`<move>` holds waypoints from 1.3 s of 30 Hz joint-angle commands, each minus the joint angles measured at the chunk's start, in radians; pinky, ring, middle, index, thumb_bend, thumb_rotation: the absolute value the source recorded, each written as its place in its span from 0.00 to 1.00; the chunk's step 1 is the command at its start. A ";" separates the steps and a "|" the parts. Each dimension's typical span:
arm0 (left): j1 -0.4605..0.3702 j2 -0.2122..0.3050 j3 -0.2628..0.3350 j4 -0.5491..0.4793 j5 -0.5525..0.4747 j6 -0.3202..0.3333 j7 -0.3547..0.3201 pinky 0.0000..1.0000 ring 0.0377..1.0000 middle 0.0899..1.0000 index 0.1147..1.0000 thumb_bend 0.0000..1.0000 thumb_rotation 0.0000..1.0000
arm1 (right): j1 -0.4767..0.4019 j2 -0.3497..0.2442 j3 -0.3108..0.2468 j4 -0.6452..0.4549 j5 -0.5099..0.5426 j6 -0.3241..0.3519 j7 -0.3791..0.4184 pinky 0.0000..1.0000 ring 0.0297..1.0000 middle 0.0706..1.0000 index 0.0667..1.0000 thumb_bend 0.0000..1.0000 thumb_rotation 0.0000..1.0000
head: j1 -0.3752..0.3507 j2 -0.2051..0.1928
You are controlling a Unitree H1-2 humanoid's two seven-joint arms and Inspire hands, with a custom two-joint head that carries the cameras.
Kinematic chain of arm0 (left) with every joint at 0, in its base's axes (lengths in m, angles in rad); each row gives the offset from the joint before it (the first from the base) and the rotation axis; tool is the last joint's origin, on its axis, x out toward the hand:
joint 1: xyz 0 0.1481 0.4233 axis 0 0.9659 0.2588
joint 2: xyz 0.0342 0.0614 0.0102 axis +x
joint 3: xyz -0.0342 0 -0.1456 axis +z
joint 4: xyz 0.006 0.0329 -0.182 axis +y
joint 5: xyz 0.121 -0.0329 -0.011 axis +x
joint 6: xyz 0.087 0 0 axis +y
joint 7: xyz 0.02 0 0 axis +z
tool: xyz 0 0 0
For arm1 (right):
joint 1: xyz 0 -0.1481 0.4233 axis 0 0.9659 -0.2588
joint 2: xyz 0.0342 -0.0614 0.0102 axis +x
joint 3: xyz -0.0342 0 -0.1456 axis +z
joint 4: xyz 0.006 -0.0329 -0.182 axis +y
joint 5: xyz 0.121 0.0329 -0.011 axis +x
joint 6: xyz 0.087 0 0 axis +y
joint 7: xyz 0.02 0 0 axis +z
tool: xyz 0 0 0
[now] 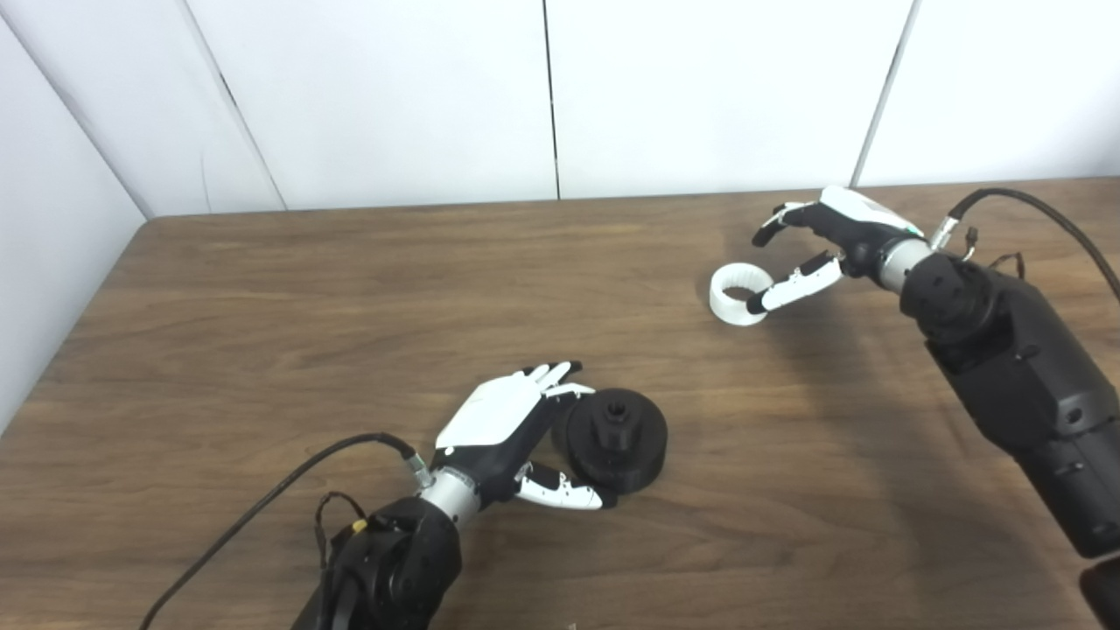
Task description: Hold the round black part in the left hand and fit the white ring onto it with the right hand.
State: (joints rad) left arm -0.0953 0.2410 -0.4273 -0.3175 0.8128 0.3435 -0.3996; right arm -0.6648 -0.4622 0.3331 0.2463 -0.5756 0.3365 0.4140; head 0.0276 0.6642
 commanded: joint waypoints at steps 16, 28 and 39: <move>-0.010 -0.002 -0.002 0.015 0.004 0.009 -0.020 0.98 1.00 0.99 0.76 0.78 0.33 | -0.054 0.027 0.013 0.012 -0.004 -0.032 -0.019 0.99 1.00 0.93 0.74 0.91 0.36 | 0.004 0.000; -0.007 -0.004 0.003 0.015 0.003 0.003 -0.014 0.97 1.00 1.00 0.76 0.78 0.35 | -0.053 0.031 0.024 0.014 -0.010 -0.030 -0.024 0.99 1.00 0.92 0.74 0.90 0.34 | 0.003 0.002; -0.003 -0.006 0.007 0.006 0.001 0.011 -0.020 0.98 1.00 1.00 0.76 0.77 0.35 | -0.050 0.028 0.020 0.024 -0.003 -0.036 -0.031 0.99 1.00 0.92 0.74 0.89 0.34 | 0.005 0.003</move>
State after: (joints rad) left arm -0.0964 0.2354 -0.4201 -0.3165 0.8182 0.3434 -0.3991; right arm -0.6651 -0.4281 0.3662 0.2882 -0.5747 0.3342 0.4072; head 0.0322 0.6673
